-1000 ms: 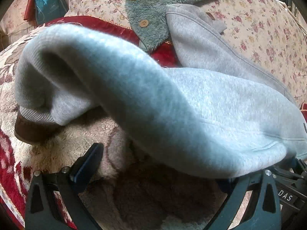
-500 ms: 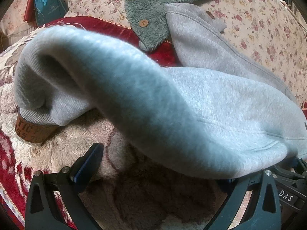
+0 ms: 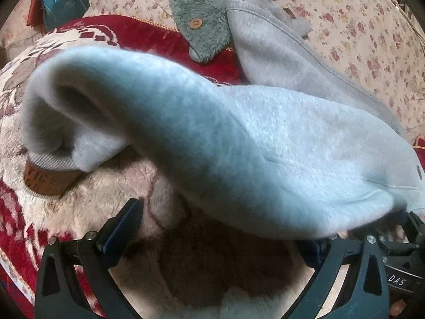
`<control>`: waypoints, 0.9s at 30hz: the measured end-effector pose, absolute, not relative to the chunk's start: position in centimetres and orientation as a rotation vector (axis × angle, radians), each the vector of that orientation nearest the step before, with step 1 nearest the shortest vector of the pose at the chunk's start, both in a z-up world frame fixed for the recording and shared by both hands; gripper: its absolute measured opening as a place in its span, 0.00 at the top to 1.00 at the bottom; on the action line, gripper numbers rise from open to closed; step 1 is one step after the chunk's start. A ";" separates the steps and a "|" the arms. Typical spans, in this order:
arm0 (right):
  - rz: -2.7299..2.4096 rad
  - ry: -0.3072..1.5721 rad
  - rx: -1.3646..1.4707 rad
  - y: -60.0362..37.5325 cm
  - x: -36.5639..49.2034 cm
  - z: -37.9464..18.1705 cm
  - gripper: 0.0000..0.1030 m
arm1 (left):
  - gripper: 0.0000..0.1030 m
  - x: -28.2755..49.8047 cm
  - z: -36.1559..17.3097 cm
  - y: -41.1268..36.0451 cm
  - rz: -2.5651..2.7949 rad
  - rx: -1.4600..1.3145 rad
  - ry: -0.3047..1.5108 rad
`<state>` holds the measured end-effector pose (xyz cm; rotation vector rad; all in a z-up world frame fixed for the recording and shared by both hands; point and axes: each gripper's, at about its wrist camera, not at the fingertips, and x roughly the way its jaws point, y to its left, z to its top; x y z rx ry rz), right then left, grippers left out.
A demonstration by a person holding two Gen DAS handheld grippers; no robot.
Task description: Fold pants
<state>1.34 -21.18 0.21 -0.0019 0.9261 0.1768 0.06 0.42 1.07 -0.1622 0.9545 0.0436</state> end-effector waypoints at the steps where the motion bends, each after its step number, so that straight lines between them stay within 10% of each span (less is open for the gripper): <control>1: 0.197 0.917 -0.003 -21.5 0.9 0.3 0.00 | 0.00 -0.2 1.3 0.4 0.049 -0.159 0.953; 27: 0.202 0.813 0.065 -29.0 -5.8 7.4 0.00 | 0.00 -6.8 9.3 -8.1 0.043 -0.042 0.734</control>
